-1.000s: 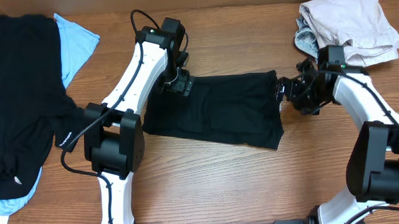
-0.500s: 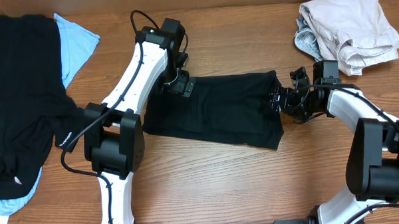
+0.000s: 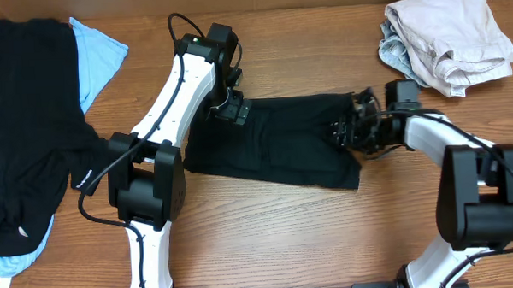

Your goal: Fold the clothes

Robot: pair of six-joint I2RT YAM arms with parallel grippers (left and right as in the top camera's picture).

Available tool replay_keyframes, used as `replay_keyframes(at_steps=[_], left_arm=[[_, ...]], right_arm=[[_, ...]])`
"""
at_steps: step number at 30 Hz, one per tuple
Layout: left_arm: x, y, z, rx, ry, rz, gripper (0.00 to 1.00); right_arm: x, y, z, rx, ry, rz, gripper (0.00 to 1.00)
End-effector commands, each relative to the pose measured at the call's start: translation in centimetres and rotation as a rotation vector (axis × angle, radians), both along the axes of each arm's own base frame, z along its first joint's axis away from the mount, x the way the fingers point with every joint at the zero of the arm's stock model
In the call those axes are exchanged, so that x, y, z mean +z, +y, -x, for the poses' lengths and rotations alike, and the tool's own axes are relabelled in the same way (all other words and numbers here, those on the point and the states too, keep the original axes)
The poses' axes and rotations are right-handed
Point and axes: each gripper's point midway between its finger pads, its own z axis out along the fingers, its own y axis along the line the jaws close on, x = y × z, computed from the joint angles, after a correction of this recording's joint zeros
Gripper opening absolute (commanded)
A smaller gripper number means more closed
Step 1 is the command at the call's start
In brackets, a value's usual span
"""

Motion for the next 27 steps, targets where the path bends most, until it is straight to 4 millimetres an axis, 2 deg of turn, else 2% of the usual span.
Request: replay_keyframes(at_steps=[1,5,7,13,16,19,22,23,27], left_arm=[[0.2,0.1,0.1,-0.001,-0.001,-0.004,0.96],[0.2,0.9,0.0,0.0,-0.012,-0.049,0.94],[0.2,1.4,-0.2,0.004,-0.019,-0.07,0.93],[0.7,4.1,-0.9,0.059,-0.019,-0.094,0.93],[1.7,6.2,-1.5,0.111,-0.023,-0.093,0.93],[3.0,8.4,-2.1,0.16,-0.034,-0.091,0.96],[4.3,10.7,-2.8,0.216,-0.054,-0.087,0.99],[4.8,12.1,-3.1,0.248,-0.065,-0.085,1.0],[4.9,14.6,-3.2,0.307,-0.065,-0.081,1.0]], right_arm=[[-2.3,1.8,1.5,0.015,0.078,0.008,0.61],[-2.3,1.5,0.8,-0.019,0.073,0.011,0.17],[-2.2,0.6,0.4,-0.055,0.077,0.006,0.06],[-0.9,-4.7,-1.1,-0.181,0.083,-0.002,0.04],[0.7,-7.8,-1.4,-0.205,0.058,0.01,0.04],[2.7,-10.0,-1.6,-0.2,0.04,0.035,0.04],[4.7,-11.1,-1.6,-0.175,0.05,0.084,0.04],[6.3,-11.3,-1.7,-0.153,0.062,0.117,0.04],[9.7,-10.2,-2.3,-0.108,0.073,0.17,0.04]])
